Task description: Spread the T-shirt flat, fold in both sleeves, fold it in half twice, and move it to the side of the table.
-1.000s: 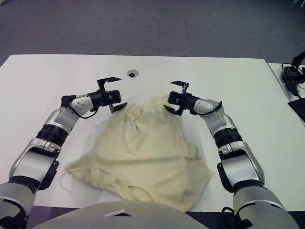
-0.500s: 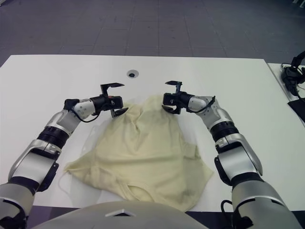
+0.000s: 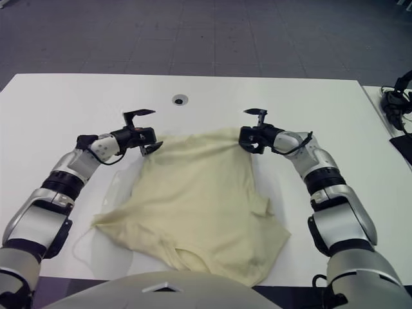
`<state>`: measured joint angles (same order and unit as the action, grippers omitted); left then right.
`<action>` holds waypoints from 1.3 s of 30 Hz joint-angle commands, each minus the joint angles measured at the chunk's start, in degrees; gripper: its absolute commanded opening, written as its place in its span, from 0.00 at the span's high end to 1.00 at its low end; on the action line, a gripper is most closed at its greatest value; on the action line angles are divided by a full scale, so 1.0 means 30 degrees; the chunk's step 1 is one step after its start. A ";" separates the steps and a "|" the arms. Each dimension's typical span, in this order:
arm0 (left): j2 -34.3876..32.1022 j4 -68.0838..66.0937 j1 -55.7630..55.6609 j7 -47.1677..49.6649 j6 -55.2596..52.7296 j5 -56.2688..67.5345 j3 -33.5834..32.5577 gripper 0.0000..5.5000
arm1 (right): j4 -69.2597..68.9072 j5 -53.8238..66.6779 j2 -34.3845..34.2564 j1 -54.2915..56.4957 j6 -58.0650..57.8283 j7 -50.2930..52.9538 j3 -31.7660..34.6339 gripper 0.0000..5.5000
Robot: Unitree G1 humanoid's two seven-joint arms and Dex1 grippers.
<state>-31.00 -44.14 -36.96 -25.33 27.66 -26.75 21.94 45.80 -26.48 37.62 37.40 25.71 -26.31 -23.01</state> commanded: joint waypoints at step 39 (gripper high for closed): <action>-0.3097 1.1753 0.7205 -0.6699 -0.2109 0.2586 -0.0013 0.02 | -0.9687 0.2239 0.2780 -0.7955 -0.3714 -0.4386 0.1768 0.02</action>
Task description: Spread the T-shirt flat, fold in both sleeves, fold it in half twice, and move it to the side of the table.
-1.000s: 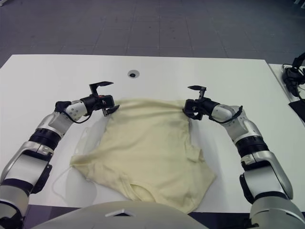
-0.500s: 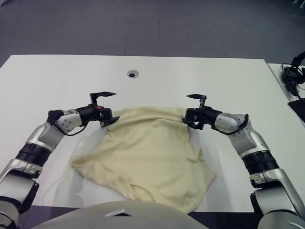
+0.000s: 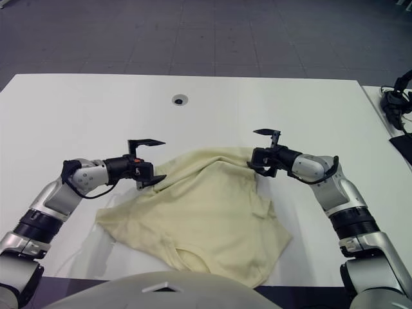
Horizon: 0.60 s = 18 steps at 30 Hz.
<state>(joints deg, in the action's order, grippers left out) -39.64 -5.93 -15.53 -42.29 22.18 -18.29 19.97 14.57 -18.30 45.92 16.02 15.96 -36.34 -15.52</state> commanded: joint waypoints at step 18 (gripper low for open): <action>0.3155 -1.2888 -0.8256 0.3175 0.0140 -0.2886 0.1607 0.02 | 1.0863 -0.2992 -0.3082 0.6662 0.1023 0.1693 -0.2733 0.02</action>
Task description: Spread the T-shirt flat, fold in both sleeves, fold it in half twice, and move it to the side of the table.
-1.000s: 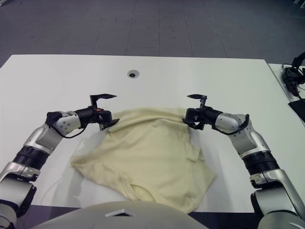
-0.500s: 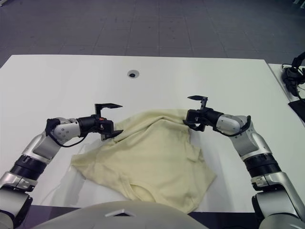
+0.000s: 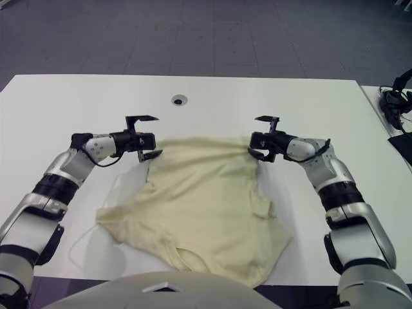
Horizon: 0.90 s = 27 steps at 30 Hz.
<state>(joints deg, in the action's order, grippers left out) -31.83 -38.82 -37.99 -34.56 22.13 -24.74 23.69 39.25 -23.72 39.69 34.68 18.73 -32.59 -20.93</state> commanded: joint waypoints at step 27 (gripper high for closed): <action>0.2546 -0.5619 -0.3015 0.8563 0.1687 -0.0832 -0.1092 0.02 | 0.2706 -0.0841 -0.1592 0.1907 0.1726 0.7730 0.1424 0.02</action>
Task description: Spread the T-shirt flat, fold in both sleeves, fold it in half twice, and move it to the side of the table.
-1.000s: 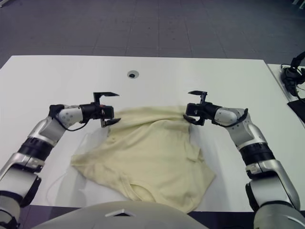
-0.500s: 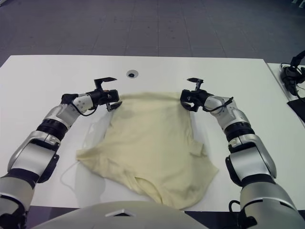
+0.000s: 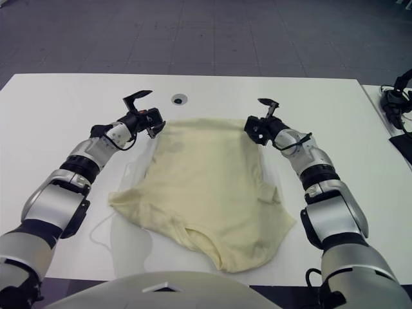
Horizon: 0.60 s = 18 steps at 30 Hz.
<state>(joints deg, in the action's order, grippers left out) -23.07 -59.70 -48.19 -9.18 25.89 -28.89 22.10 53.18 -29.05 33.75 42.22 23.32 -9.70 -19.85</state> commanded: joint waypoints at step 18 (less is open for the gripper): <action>-0.7358 2.5033 1.3527 -1.0057 -0.2411 0.4963 -0.1994 0.02 | -1.7737 0.5955 0.2888 -1.0093 -0.4811 -1.1069 0.1238 0.02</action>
<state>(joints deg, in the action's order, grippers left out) -44.07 10.70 -9.40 -36.29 19.98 -13.22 14.41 3.50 -10.94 41.85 12.30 11.01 -39.89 -14.55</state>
